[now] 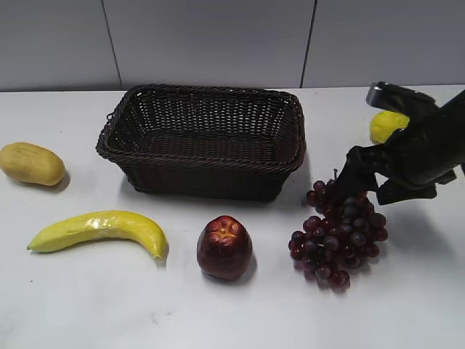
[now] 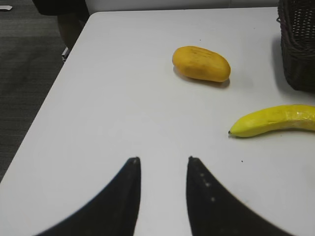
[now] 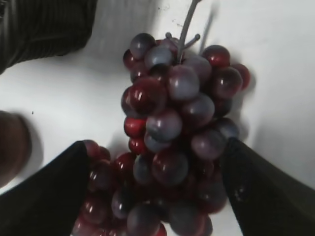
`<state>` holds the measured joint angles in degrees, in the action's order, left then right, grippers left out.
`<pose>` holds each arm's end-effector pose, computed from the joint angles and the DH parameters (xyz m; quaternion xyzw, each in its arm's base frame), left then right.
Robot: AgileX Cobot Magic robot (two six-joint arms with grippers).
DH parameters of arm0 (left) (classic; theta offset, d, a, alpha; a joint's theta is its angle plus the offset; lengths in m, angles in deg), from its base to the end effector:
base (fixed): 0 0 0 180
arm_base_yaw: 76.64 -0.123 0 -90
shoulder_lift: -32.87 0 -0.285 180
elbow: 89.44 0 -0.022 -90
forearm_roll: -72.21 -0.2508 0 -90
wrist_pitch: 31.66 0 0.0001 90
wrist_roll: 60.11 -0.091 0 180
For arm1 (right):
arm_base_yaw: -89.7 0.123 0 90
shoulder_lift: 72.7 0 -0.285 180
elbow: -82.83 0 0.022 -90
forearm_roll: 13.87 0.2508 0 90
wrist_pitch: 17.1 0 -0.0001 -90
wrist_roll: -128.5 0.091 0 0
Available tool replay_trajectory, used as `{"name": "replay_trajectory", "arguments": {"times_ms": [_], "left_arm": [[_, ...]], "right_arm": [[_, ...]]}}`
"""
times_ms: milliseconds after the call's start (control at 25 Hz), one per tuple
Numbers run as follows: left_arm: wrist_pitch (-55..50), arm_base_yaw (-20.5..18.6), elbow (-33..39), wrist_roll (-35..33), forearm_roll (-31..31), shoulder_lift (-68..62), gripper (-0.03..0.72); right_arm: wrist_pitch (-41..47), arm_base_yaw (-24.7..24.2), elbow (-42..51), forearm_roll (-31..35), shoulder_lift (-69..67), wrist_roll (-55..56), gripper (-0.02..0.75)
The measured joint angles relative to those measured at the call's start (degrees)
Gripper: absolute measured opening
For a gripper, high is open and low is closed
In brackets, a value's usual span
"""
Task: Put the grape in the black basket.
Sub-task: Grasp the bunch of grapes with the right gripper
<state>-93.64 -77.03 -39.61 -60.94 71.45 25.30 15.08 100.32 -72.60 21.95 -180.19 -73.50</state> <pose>-0.0038 0.0010 0.2695 0.0030 0.8633 0.0120 0.5046 0.3067 0.0864 0.1624 -0.0388 0.9707 0.1840 0.1494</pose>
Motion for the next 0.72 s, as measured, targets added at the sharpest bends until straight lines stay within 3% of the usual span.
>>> {"name": "replay_trajectory", "arguments": {"times_ms": [400,520,600,640,720], "left_arm": [[0.0,0.0,0.0,0.0,0.0,0.0,0.237],[0.0,0.0,0.0,0.0,0.0,0.0,0.237],[0.0,0.0,0.0,0.0,0.0,0.0,0.237],[0.0,0.0,0.0,0.0,0.0,0.0,0.237],[0.0,0.0,0.0,0.0,0.0,0.0,0.237]], "right_arm": [[-1.1,0.2,-5.0,1.3,-12.3,0.0,0.615],[-1.1,0.2,-5.7,2.3,-12.8,0.0,0.513],[-0.1,0.2,-6.0,2.5,-13.2,0.0,0.340],[0.4,0.2,-6.4,2.4,-13.3,0.0,0.294],[1.2,0.2,-6.9,1.7,-13.3,0.0,0.289]]}}
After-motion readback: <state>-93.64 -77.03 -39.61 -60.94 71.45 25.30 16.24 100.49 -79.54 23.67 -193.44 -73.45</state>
